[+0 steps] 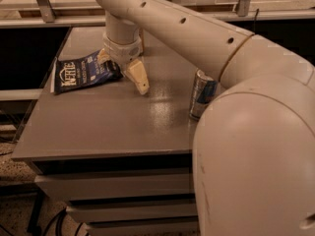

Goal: Move blue chip bag near redbull can

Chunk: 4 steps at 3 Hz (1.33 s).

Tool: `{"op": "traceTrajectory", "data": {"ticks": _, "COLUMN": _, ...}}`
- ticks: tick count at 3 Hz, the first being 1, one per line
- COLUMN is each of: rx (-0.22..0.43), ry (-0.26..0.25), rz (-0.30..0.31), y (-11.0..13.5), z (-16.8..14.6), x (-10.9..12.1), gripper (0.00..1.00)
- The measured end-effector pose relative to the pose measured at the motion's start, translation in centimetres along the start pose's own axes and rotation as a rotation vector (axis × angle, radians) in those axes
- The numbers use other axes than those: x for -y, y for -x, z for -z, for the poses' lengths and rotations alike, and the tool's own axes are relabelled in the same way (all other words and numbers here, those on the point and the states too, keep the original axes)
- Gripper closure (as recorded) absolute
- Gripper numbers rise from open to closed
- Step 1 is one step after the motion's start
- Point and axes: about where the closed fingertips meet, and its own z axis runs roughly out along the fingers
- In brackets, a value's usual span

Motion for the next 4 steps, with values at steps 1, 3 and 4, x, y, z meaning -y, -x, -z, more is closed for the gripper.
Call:
{"op": "traceTrajectory", "data": {"ticks": 1, "rx": 0.005, "ry": 0.004, "rz": -0.002, "y": -0.1, "z": 0.1, "x": 0.0, "gripper": 0.42}}
{"op": "traceTrajectory", "data": {"ticks": 3, "rx": 0.006, "ry": 0.004, "rz": -0.002, "y": -0.1, "z": 1.5, "x": 0.4, "gripper": 0.87}}
{"op": "traceTrajectory", "data": {"ticks": 4, "rx": 0.005, "ry": 0.004, "rz": -0.002, "y": -0.1, "z": 1.6, "x": 0.4, "gripper": 1.0}}
